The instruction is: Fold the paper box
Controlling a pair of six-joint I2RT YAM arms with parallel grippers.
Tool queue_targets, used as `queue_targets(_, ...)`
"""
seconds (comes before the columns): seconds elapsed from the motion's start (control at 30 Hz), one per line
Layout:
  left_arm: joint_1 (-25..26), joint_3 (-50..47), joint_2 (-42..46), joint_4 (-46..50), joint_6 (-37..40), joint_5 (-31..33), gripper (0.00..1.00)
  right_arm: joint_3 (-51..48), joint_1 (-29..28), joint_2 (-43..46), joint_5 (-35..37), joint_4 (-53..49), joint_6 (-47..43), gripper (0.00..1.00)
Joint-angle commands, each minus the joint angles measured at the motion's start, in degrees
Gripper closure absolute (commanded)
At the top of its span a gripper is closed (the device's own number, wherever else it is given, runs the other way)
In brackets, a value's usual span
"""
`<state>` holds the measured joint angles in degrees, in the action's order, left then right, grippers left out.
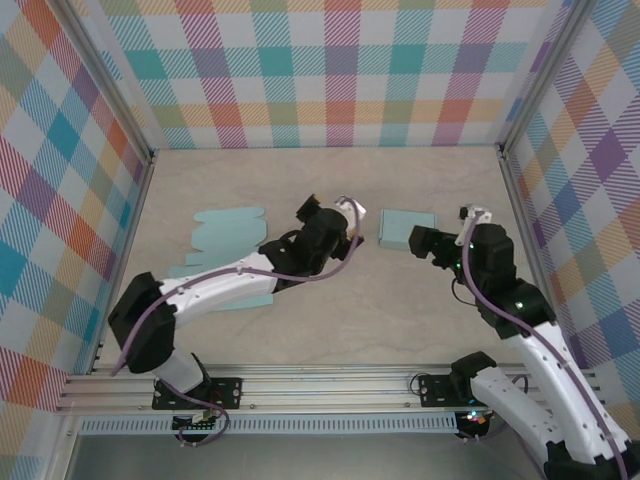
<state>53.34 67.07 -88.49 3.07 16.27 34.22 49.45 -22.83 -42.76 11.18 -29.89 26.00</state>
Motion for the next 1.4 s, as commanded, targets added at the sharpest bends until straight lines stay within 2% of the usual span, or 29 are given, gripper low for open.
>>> queue_targets(0.0,-1.90,-3.71,6.98,12.34,-25.67,7.80,0.00,-2.48,0.02,-5.21,-10.83,8.56,4.49,0.07)
queue_targets(0.07,-2.56,-6.83,10.90,16.14,-31.66,6.82,0.00,-3.62,-0.90,-9.88,-14.74,12.76,6.45,0.12)
queue_targets(0.13,-2.80,-9.14,13.88,18.52,-35.86,8.12,0.00,-3.75,-3.27,-14.62,-15.74,15.34,7.52,0.13)
queue_targets(0.2,-2.95,-11.14,16.65,21.29,-39.84,11.61,0.00,-3.04,-6.77,-19.50,-15.22,17.29,7.79,0.13)
queue_targets(0.43,-3.47,-18.57,28.34,36.71,-63.01,28.60,0.00,5.59,-18.51,-40.05,-16.17,19.83,8.86,0.17)
queue_targets(0.57,-3.49,-20.68,33.61,44.67,-69.58,33.03,0.00,11.36,-22.18,-51.07,-19.86,21.63,10.25,0.22)
queue_targets(0.67,-3.50,-21.59,35.76,48.55,-71.91,34.30,0.00,16.71,-23.94,-58.90,-22.25,20.84,10.89,0.26)
queue_targets(0.87,-3.48,-23.75,37.95,50.49,-72.90,35.51,0.00,24.50,-24.45,-70.40,-26.84,19.97,12.03,0.33)
queue_targets(1.13,-3.51,-24.23,37.65,52.30,-74.40,37.25,0.00,30.62,-24.68,-79.20,-34.52,24.84,14.30,0.48)
queue_targets(1.37,-3.49,-23.67,35.13,52.56,-74.54,36.93,0.00,34.88,-25.27,-84.81,-36.39,25.65,15.19,0.53)
